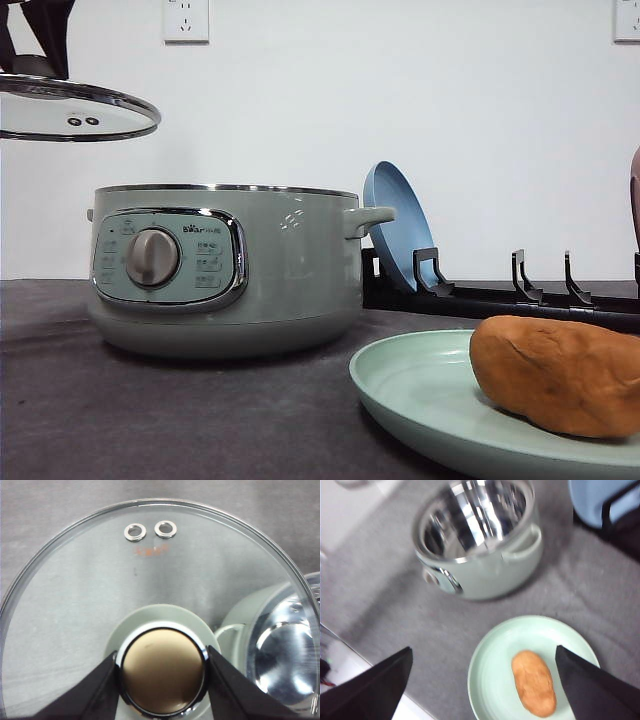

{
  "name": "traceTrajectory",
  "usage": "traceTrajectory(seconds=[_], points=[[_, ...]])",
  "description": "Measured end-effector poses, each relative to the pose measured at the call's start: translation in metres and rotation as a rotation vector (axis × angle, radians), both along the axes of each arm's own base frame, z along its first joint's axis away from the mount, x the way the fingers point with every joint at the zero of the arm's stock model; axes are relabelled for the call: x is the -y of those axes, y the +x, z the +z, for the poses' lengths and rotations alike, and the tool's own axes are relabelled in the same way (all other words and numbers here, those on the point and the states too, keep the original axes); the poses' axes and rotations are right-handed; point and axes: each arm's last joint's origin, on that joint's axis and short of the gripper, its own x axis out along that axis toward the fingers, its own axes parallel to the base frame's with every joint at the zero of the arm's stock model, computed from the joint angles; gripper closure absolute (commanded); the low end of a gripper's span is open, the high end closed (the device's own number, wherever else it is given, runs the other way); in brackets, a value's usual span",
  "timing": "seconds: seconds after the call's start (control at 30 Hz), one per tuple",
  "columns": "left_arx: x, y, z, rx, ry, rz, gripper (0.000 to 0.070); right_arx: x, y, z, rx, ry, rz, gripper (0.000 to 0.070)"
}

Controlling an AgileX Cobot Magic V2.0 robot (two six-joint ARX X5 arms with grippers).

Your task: Transfer potato from steamer to green plate

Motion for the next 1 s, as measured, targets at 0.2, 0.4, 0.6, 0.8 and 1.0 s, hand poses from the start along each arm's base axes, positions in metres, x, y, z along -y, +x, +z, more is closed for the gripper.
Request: traceTrajectory(seconds=[0.2, 0.4, 0.6, 0.8, 1.0], points=[[0.014, 0.0, 0.0, -0.001, 0.0, -0.041, 0.07, 0.017, -0.023, 0.002, 0.074, 0.056, -0.003, 0.0121], [0.032, -0.003, -0.001, -0.013, -0.001, -0.088, 0.07, 0.021, -0.029, 0.003, 0.095, 0.072, -0.003, 0.0121], [0.061, -0.007, -0.001, -0.022, -0.002, -0.167, 0.07, 0.021, -0.028, 0.003, 0.095, 0.071, -0.003, 0.0121], [0.103, -0.017, -0.001, -0.022, -0.001, -0.287, 0.07, 0.021, -0.028, 0.003, 0.095, 0.071, -0.003, 0.0121], [0.139, -0.031, -0.001, -0.022, 0.0, -0.397, 0.07, 0.021, -0.028, 0.003, 0.095, 0.071, -0.003, 0.0121]])
